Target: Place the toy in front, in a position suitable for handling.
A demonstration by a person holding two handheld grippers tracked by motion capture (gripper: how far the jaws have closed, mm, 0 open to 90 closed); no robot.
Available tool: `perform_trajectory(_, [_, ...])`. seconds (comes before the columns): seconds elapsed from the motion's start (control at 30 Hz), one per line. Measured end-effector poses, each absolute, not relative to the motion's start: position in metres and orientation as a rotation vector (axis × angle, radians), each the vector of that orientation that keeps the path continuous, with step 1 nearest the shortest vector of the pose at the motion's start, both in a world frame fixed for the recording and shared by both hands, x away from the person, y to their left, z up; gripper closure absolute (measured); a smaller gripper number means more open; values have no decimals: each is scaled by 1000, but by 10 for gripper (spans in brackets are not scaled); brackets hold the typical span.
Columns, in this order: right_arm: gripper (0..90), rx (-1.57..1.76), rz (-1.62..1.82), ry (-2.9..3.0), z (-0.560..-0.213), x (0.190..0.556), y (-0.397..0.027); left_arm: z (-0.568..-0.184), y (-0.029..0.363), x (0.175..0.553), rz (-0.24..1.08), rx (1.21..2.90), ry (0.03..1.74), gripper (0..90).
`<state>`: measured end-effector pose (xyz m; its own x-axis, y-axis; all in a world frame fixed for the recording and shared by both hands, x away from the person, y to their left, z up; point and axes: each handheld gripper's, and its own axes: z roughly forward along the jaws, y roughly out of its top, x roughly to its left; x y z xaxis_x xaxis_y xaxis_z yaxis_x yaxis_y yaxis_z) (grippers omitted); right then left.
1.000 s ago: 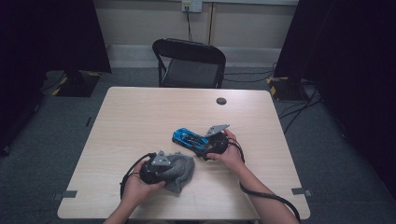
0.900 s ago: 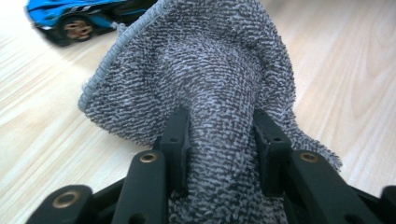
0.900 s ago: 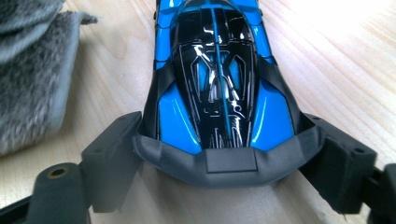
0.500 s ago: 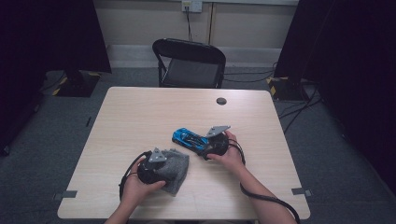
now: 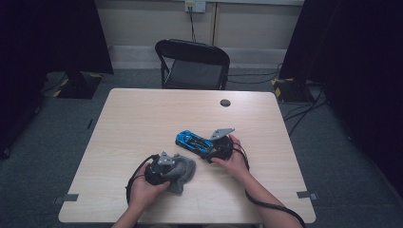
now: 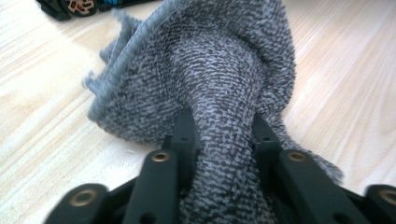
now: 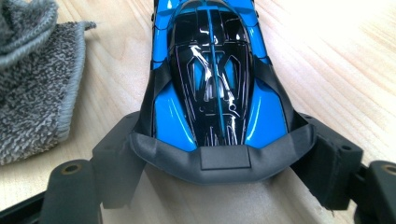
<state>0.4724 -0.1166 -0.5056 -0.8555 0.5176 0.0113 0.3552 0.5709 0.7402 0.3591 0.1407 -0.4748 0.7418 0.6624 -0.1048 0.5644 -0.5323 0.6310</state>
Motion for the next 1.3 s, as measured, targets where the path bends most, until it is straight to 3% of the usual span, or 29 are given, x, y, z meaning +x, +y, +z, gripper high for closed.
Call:
perform_trajectory(0.23, [241, 733, 1155, 2596, -506, 473, -117, -440, 148, 387, 227, 2108, 940, 714])
perform_trajectory(0.53, [241, 733, 1155, 2596, -506, 473, -117, -438, 101, 435, 278, 2173, 878, 711])
perform_trajectory(0.8, [241, 734, 1154, 2596, -506, 473, -117, -454, 63, 448, 265, 2253, 859, 707])
perform_trajectory(1.3, [243, 732, 1155, 2597, -506, 472, -117, -448, 78, 468, 339, 2272, 959, 708])
